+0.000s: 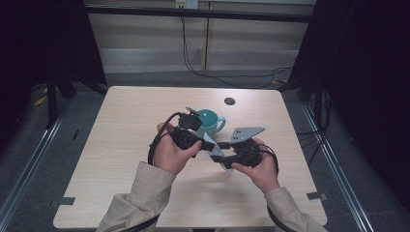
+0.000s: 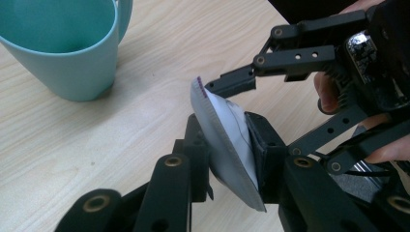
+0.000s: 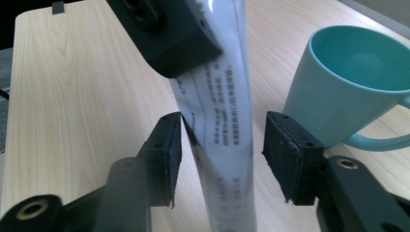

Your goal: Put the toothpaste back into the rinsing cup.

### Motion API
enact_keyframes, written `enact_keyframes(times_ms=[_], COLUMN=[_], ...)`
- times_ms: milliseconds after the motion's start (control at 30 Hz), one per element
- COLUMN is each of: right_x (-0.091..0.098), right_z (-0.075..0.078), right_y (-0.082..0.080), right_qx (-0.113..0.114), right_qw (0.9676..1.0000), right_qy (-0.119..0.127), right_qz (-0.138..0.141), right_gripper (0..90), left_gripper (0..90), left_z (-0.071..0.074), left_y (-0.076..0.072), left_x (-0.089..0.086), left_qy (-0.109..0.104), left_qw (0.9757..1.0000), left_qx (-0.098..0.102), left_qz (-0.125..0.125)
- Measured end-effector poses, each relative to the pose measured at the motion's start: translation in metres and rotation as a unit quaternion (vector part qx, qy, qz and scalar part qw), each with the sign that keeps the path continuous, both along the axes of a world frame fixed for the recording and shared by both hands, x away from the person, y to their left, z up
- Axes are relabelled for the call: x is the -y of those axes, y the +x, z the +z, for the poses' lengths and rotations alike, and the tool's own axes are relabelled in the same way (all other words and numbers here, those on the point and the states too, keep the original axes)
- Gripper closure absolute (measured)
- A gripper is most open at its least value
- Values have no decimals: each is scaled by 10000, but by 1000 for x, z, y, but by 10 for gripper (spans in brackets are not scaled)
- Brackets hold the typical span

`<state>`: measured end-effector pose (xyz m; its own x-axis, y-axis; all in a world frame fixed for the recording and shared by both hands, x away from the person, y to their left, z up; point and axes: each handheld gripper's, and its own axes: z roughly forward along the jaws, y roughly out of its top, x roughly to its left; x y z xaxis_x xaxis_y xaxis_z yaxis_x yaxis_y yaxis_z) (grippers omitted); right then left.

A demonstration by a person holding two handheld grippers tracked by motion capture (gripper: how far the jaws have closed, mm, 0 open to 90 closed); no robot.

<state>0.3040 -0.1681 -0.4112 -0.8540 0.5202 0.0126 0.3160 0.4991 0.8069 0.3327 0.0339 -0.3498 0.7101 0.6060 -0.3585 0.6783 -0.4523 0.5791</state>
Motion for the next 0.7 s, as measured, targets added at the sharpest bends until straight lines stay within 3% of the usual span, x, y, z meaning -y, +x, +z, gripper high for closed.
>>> enact_keyframes(times_ms=[100, 200, 300, 367, 533, 600, 700], right_x=[-4, -7, -7, -5, -3, 1, 8], right_z=[-3, -2, 0, 1, 2, 1, 2], right_y=[1, 1, -1, -1, 0, 0, 1], right_qx=[-64, 43, 70, 27, 29, -17, -27], right_qw=[10000, 9999, 9997, 9999, 9999, 10000, 9999], right_qy=[15, -137, -201, -9, -100, -49, 150], right_qz=[42, 91, 111, 117, 113, 45, -58], right_gripper=[563, 601, 683, 719, 747, 750, 754], left_gripper=[728, 725, 704, 674, 574, 517, 482], left_z=[1, 2, 3, 5, 9, 10, 9], left_y=[-1, -2, -3, -3, -2, -1, -1], left_x=[2, 4, 3, 2, -8, -13, -22], left_qy=[-32, 90, -79, -112, -419, -472, -622], left_qw=[10000, 9997, 9995, 9987, 9972, 9963, 9953], left_qx=[-18, 157, 287, 461, 607, 721, 738], left_qz=[-12, -140, -124, -212, -127, -62, -39])
